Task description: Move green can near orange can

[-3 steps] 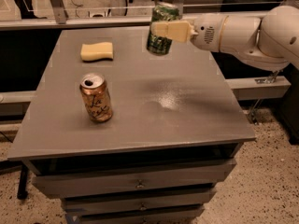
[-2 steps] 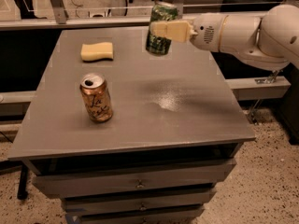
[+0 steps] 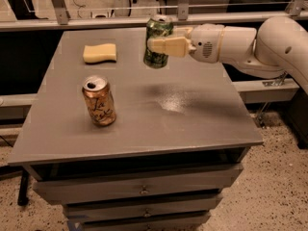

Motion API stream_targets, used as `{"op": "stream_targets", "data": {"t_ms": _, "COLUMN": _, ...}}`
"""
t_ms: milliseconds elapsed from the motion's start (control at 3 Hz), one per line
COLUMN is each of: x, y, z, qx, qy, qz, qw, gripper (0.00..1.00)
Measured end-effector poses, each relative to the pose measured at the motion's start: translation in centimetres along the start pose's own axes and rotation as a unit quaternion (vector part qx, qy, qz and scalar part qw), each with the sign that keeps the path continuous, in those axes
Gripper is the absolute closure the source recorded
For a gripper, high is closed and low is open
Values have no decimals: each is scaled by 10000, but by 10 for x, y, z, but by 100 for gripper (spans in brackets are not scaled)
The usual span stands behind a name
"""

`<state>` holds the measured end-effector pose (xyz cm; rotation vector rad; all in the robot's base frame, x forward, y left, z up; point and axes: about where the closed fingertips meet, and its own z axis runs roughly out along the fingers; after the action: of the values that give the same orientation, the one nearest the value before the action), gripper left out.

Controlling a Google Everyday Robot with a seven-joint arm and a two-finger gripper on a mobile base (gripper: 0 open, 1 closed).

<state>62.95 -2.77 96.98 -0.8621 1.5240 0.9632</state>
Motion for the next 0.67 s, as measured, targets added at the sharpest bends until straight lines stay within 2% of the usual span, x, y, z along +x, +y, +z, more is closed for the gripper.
{"op": "stream_targets", "data": {"t_ms": 333, "x": 25, "y": 26, "z": 9, "qx": -446, "qy": 229, "qz": -439, "qw": 9978, "gripper": 100}}
{"op": "stream_targets", "data": {"t_ms": 667, "x": 50, "y": 59, "z": 12, "qx": -923, "qy": 444, "qz": -543, "qw": 9933, "gripper": 100}}
